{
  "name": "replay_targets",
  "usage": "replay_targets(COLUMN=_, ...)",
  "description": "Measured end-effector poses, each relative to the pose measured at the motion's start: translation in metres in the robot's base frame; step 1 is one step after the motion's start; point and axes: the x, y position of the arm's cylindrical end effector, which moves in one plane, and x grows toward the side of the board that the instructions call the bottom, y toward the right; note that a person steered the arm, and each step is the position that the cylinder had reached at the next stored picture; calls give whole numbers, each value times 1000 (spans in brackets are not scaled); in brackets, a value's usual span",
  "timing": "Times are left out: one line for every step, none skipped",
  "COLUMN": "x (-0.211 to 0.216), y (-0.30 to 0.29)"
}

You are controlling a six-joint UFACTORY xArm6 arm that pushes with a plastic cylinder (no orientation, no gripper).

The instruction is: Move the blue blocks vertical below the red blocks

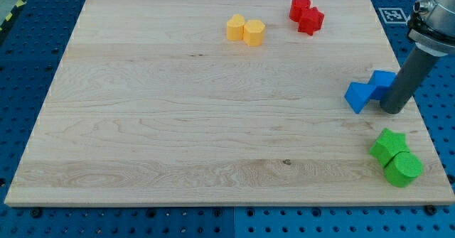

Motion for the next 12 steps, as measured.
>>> replay_targets(x=-5, y=-21)
replay_targets(x=-5, y=-61)
replay_targets(x=-15, y=-103)
replay_targets(x=-35, y=-127)
replay_targets(x=-20, y=-98)
replay_targets(x=0, y=-32)
replay_targets(x=7, y=36)
replay_targets(x=0, y=67)
replay_targets(x=-15, y=58)
replay_targets(x=-25, y=46)
replay_targets(x=-34, y=21)
replay_targets(x=-36, y=-17)
